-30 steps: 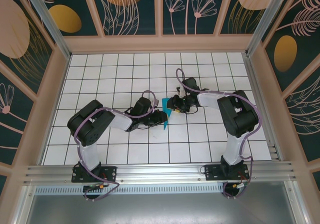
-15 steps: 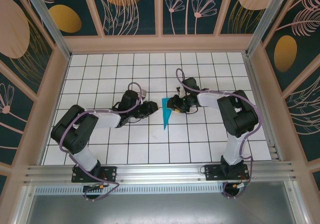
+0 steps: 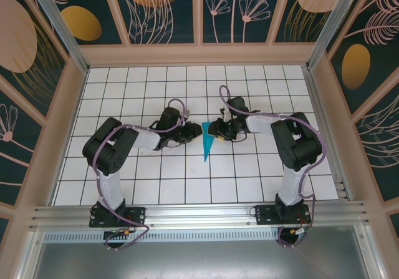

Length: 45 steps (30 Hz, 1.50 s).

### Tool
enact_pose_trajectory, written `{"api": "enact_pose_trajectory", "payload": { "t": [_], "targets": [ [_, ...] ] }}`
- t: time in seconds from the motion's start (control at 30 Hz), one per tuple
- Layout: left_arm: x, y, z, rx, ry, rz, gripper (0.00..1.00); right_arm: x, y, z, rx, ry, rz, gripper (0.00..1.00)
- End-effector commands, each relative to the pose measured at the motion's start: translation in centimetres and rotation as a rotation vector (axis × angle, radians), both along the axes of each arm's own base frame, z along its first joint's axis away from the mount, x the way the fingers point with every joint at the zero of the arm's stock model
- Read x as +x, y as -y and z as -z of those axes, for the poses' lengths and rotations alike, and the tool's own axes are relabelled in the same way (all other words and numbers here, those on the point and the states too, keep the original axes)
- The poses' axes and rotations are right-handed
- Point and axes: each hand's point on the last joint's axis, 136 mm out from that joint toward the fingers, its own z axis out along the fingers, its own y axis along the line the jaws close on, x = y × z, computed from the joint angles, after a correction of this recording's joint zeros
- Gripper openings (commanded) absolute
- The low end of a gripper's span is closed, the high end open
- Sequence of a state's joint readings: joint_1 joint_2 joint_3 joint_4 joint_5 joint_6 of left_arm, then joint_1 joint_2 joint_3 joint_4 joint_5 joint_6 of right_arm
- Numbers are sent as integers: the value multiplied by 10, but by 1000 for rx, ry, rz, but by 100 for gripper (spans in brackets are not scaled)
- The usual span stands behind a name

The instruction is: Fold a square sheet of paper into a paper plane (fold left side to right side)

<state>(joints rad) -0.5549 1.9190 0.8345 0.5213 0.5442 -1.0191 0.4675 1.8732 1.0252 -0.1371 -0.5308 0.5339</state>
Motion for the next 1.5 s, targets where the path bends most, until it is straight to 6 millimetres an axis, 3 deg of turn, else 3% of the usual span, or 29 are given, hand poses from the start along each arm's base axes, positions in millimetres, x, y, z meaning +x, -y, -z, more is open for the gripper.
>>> {"api": "enact_pose_trajectory", "payload": {
  "t": [0.0,0.63,1.47],
  "targets": [
    [9,5,-7,-44,3,-1,26,-3,0,13,-17,-1,-3,45],
    [20,14,0,-64,-17,2,32,-4,-2,1,14,26,-16,45],
    [21,20,9,-72,-81,10,30,-4,-3,1,20,30,-23,42]
  ]
}}
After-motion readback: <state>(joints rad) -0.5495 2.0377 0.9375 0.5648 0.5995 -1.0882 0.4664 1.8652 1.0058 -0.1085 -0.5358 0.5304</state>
